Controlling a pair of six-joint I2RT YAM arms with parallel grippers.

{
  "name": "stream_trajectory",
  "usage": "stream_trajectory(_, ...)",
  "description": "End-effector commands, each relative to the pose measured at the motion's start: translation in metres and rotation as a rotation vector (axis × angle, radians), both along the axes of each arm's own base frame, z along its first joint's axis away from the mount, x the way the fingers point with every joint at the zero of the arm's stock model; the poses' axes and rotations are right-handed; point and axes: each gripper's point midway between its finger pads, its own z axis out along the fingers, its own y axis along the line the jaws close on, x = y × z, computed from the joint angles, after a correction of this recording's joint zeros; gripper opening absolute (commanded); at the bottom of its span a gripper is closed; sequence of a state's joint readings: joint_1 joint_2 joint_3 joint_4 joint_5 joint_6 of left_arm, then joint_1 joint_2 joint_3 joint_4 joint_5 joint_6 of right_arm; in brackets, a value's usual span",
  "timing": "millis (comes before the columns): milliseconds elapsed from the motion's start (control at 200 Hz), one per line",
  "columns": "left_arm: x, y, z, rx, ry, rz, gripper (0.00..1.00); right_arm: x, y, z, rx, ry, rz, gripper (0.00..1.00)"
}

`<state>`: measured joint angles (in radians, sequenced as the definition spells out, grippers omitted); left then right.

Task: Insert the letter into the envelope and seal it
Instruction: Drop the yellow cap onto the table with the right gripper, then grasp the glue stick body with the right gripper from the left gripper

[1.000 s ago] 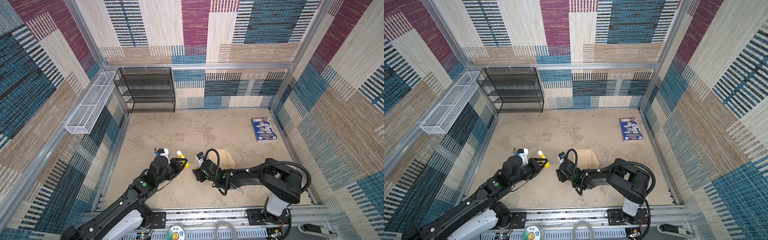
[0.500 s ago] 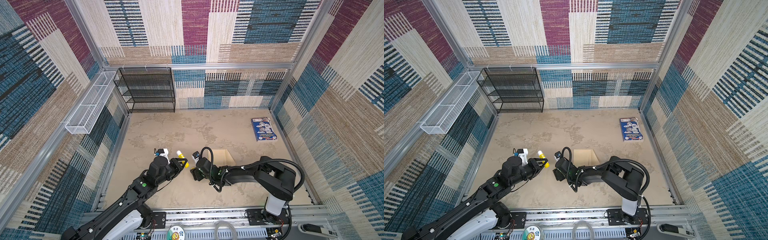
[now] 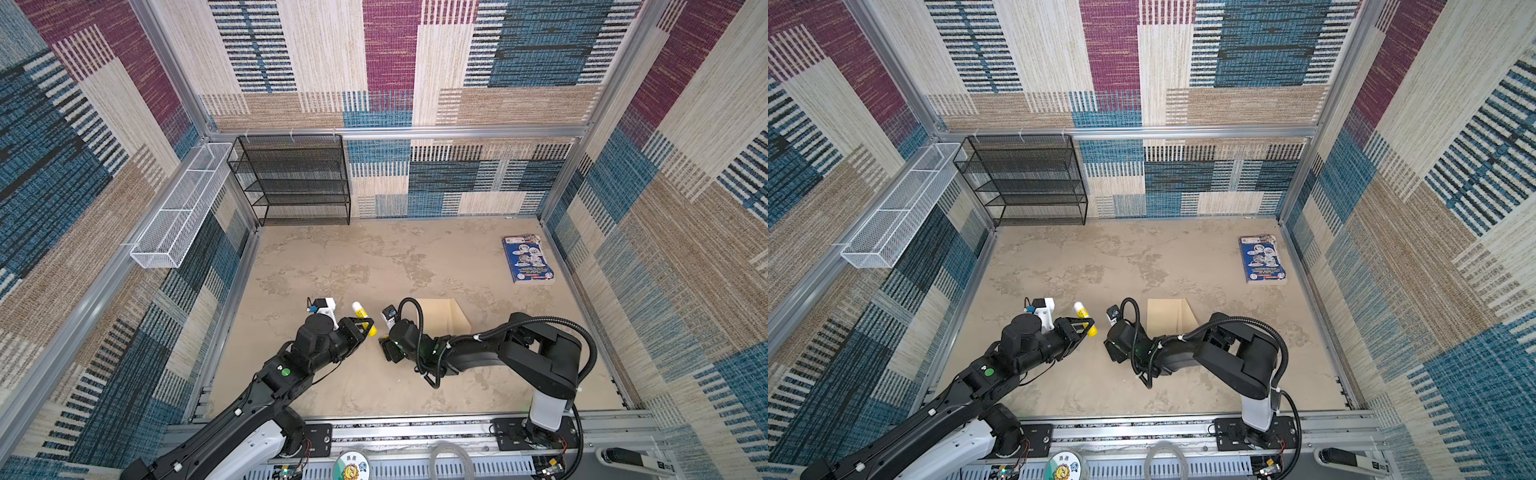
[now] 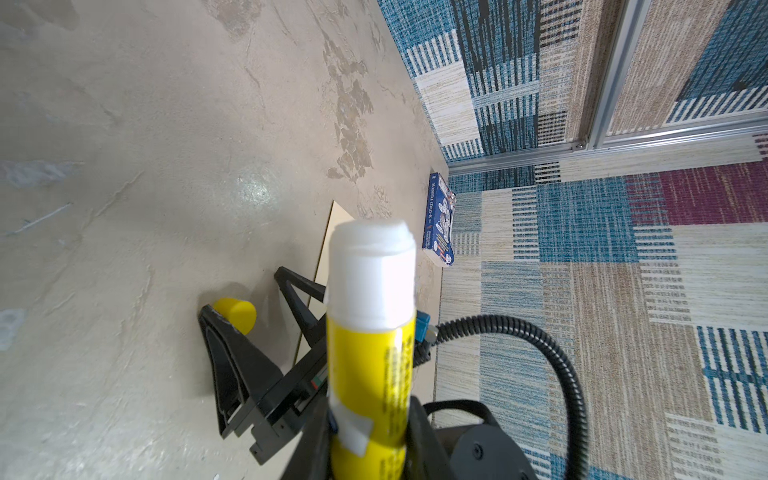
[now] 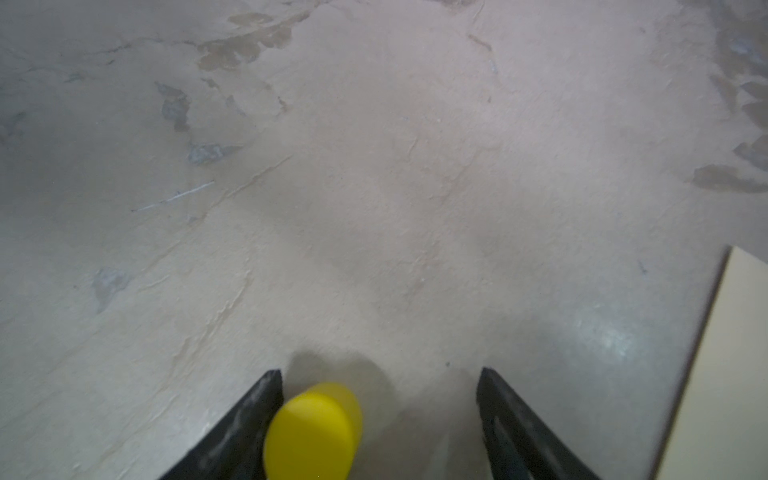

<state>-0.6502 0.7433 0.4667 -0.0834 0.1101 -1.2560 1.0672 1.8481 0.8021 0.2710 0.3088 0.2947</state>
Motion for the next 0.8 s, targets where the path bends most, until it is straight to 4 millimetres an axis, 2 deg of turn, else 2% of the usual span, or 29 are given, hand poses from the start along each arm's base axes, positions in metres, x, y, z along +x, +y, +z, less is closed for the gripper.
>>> stream_trajectory(0,0.000,0.000,0.003,0.020,-0.026,-0.012,0.00,-0.027,-0.014,-0.030,-0.063,0.144,0.034,0.76)
stream_trajectory(150,0.000,0.001,0.004,0.024,-0.030,-0.016,0.00,-0.028,-0.006,-0.018,-0.007,0.146,0.043,0.76)
stream_trajectory(240,0.000,0.001,0.004,0.026,-0.029,-0.013,0.00,-0.026,-0.002,-0.002,0.033,0.126,0.042,0.77)
stream_trajectory(451,0.002,-0.001,0.003,-0.001,-0.025,-0.007,0.00,-0.017,0.010,0.062,0.141,0.035,0.056,0.78)
stream_trajectory(581,0.006,-0.007,0.006,-0.059,-0.024,-0.004,0.00,-0.017,0.009,0.099,0.198,-0.014,0.069,0.78)
stream_trajectory(666,0.009,-0.014,0.009,-0.130,-0.018,-0.003,0.00,-0.024,0.004,0.124,0.266,-0.042,0.093,0.78)
stream_trajectory(796,0.016,-0.026,0.016,-0.247,-0.011,-0.007,0.00,-0.049,-0.004,0.167,0.447,-0.096,0.197,0.77)
